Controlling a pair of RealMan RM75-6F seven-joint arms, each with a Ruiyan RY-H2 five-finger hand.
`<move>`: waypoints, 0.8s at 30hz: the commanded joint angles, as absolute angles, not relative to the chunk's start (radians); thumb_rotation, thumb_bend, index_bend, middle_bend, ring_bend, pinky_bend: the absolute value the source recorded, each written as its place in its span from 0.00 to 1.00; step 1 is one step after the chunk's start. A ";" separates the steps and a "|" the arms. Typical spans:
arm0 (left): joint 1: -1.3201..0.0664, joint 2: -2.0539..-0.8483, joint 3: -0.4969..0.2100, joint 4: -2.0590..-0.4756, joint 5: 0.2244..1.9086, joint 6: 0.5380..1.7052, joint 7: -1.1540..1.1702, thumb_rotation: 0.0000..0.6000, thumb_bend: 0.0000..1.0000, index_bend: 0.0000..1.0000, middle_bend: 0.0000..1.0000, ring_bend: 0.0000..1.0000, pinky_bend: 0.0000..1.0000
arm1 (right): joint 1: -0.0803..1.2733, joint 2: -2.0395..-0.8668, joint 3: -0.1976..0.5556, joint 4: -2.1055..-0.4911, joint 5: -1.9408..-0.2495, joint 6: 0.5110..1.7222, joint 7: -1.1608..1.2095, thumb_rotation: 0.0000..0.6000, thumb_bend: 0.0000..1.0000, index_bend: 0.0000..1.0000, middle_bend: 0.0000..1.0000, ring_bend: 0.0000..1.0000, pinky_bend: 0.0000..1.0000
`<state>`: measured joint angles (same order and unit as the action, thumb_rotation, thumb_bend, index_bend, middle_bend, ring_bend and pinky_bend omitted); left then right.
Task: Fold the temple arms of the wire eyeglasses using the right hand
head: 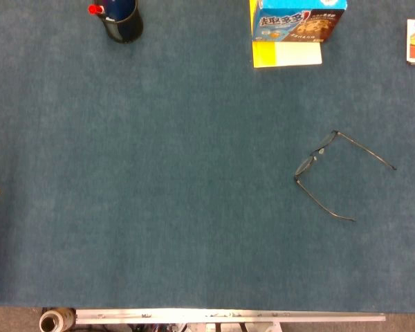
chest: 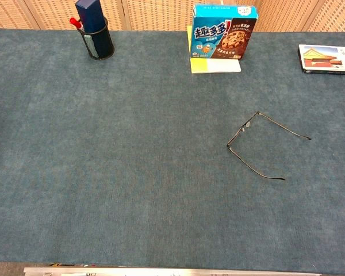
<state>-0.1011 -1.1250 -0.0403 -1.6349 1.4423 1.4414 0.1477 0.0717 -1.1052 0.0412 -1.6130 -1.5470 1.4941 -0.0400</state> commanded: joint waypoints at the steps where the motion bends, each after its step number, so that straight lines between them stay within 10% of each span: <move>1: -0.101 -1.124 -0.041 -1.634 1.441 1.441 0.146 1.00 0.10 0.17 0.14 0.23 0.49 | 0.073 -1.107 0.042 -1.612 -1.546 1.491 -0.041 1.00 0.00 0.02 0.39 0.31 0.55; 10: -0.100 -1.122 -0.041 -1.638 1.433 1.438 0.147 1.00 0.10 0.17 0.15 0.23 0.49 | 0.082 -1.105 0.041 -1.612 -1.542 1.471 -0.043 1.00 0.00 0.03 0.39 0.31 0.55; 24: -0.089 -1.112 -0.034 -1.653 1.443 1.454 0.141 1.00 0.10 0.18 0.15 0.23 0.49 | 0.089 -1.114 0.029 -1.632 -1.584 1.478 -0.039 1.00 0.00 0.39 0.39 0.31 0.55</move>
